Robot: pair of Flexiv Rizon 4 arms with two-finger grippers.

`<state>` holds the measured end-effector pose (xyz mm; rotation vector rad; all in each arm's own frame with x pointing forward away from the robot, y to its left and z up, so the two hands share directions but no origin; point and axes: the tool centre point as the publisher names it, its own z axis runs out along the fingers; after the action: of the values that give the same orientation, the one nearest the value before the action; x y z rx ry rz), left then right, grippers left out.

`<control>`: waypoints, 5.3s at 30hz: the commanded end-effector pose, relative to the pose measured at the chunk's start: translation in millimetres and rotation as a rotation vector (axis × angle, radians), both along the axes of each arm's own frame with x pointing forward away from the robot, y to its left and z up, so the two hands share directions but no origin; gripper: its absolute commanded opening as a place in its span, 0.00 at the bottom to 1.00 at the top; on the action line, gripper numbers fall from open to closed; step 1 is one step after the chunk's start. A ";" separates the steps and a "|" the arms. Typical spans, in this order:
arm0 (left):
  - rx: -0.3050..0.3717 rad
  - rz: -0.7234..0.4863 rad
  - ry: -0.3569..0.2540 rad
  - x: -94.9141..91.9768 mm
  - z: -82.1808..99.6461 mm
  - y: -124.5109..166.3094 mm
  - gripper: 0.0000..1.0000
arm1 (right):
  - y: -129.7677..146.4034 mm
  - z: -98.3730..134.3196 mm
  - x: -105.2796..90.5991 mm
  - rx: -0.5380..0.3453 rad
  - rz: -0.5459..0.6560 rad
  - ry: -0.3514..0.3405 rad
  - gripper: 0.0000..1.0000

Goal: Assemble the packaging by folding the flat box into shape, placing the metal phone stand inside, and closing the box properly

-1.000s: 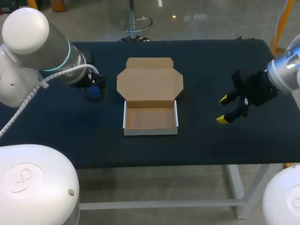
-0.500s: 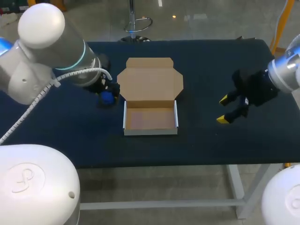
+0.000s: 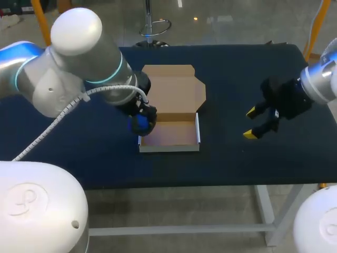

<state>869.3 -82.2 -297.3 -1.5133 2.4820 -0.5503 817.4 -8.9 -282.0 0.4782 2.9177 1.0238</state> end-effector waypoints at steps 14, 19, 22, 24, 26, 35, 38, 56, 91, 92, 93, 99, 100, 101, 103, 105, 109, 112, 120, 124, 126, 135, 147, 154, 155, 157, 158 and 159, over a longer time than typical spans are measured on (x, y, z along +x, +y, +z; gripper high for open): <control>0.035 -0.108 0.044 13.0 -41.3 -56.0 0.00 | -1.2 0.8 -0.5 0.004 0.002 0.000 1.00; 0.050 -0.131 0.052 12.0 -54.2 -67.9 0.00 | -1.2 0.8 -0.5 0.004 0.002 0.000 1.00; 0.057 -0.145 0.059 10.5 -60.8 -73.8 0.00 | -1.2 0.8 -0.5 0.004 0.002 0.000 1.00; 0.064 -0.154 0.059 9.1 -65.9 -78.4 0.00 | -1.2 0.8 -0.5 0.004 0.002 0.000 1.00; 0.067 -0.158 0.055 8.8 -69.8 -82.3 0.00 | -1.2 0.8 -0.5 0.004 0.002 0.000 1.00; 0.079 -0.153 0.051 17.2 -87.2 -92.6 0.00 | -1.2 0.8 -0.5 0.004 0.002 0.000 1.00; 0.082 -0.144 0.057 22.5 -89.0 -93.0 0.00 | -1.2 0.8 -0.5 0.004 0.002 0.000 1.00; 0.054 -0.159 0.043 28.0 -65.8 -85.0 0.00 | -1.2 0.8 -0.5 0.004 0.002 0.000 1.00; 0.049 -0.138 0.040 69.4 -84.6 -91.9 0.00 | -1.2 0.8 -0.5 0.004 0.002 0.000 1.00; 0.049 -0.138 0.040 69.6 -85.4 -91.5 0.00 | -1.2 0.8 -0.5 0.004 0.002 0.000 1.00; 0.050 -0.137 0.041 69.9 -87.1 -91.0 0.00 | -1.2 0.8 -0.5 0.004 0.002 0.000 1.00; 0.054 -0.126 0.046 72.3 -95.0 -89.3 0.00 | -1.2 0.8 -0.5 0.004 0.002 0.000 1.00; 0.055 -0.125 0.046 72.5 -96.4 -89.1 0.00 | -1.2 0.8 -0.5 0.004 0.002 0.000 1.00; 0.056 -0.124 0.046 72.9 -97.8 -89.0 0.00 | -1.2 0.8 -0.5 0.004 0.002 0.000 1.00; 0.059 -0.119 0.043 73.4 -100.3 -88.6 0.00 | -1.2 0.8 -0.5 0.004 0.002 0.000 1.00; 0.062 -0.116 0.042 74.7 -102.2 -88.3 0.00 | -1.2 0.8 -0.5 0.004 0.002 0.000 1.00; 0.066 -0.106 0.047 76.6 -103.7 -87.4 0.00 | -1.2 0.8 -0.5 0.004 0.002 0.000 1.00; 0.073 -0.105 0.053 76.1 -105.3 -86.6 0.00 | -1.2 0.8 -0.5 0.004 0.002 0.000 1.00; 0.081 -0.099 0.057 72.2 -103.7 -83.8 1.00 | -1.2 0.8 -0.5 0.004 0.002 0.000 1.00; 0.084 -0.094 0.057 68.8 -99.1 -82.2 1.00 | -1.2 0.8 -0.5 0.004 0.002 0.000 1.00; 0.088 -0.077 0.058 65.9 -95.4 -81.3 1.00 | -1.2 0.8 -0.5 0.004 0.002 0.000 1.00; 0.130 0.057 0.063 54.9 -79.6 -78.4 1.00 | -1.2 0.8 -0.5 0.004 0.002 0.000 1.00; 0.177 0.260 0.111 49.5 -79.1 -84.6 1.00 | -1.2 0.8 -0.5 0.004 0.002 0.000 1.00; 0.204 0.369 0.184 55.4 -82.0 -83.5 1.00 | -1.2 0.8 -0.5 0.004 0.002 0.000 1.00; 0.209 0.384 0.202 56.7 -82.4 -82.9 1.00 | -1.2 0.8 -0.5 0.004 0.002 0.000 1.00; 0.229 0.403 0.235 59.4 -81.6 -80.5 1.00 | -1.2 0.8 -0.5 0.004 0.002 0.000 1.00; 0.229 0.403 0.235 59.4 -81.6 -80.5 1.00 | -1.2 0.8 -0.5 0.004 0.002 0.000 1.00; 0.229 0.403 0.235 59.4 -81.6 -80.5 1.00 | -1.2 0.8 -0.5 0.004 0.002 0.000 1.00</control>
<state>920.8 -155.9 -379.6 -2.0068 2.2204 -0.1213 817.1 -9.1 -282.2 0.4781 2.9160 1.0258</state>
